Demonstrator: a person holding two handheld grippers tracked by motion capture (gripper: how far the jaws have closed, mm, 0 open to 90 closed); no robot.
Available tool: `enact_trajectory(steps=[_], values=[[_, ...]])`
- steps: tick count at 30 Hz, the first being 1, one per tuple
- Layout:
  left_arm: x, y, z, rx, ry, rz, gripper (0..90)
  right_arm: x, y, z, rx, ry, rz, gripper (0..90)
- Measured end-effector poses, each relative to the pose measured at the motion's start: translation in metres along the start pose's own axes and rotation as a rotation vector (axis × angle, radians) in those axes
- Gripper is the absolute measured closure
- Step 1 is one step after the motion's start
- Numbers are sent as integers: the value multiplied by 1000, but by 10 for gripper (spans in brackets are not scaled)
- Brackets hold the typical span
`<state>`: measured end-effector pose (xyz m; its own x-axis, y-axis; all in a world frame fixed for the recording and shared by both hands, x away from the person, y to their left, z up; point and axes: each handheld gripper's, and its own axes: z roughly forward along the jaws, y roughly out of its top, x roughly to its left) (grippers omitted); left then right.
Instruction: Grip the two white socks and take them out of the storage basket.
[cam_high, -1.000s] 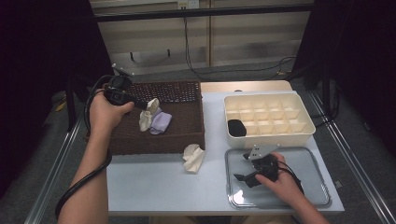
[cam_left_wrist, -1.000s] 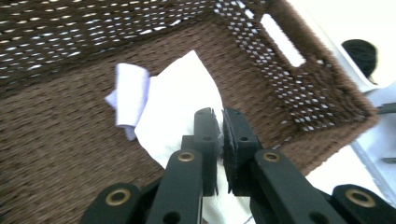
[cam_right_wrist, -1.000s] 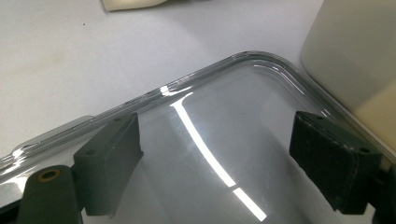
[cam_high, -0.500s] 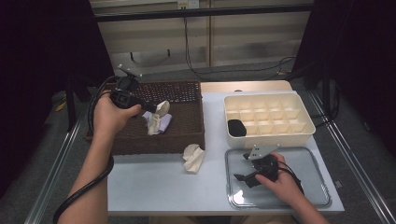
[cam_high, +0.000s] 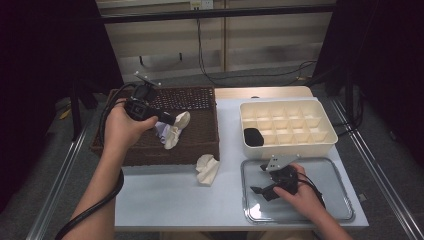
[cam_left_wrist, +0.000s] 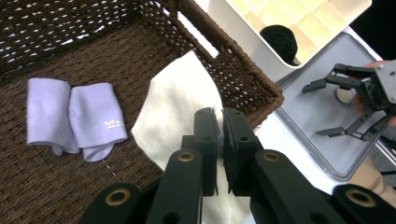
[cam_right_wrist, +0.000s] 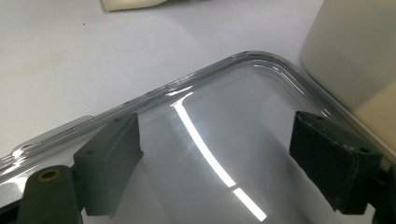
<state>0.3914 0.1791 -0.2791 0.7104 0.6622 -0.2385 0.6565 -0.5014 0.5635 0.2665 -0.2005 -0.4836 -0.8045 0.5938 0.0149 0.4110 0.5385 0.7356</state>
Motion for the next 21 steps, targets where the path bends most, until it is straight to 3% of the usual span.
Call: enact_trajectory(steps=[21], values=[[-40,-2,1,1,-72,88,845,0,0,0,-1,4,2,158]])
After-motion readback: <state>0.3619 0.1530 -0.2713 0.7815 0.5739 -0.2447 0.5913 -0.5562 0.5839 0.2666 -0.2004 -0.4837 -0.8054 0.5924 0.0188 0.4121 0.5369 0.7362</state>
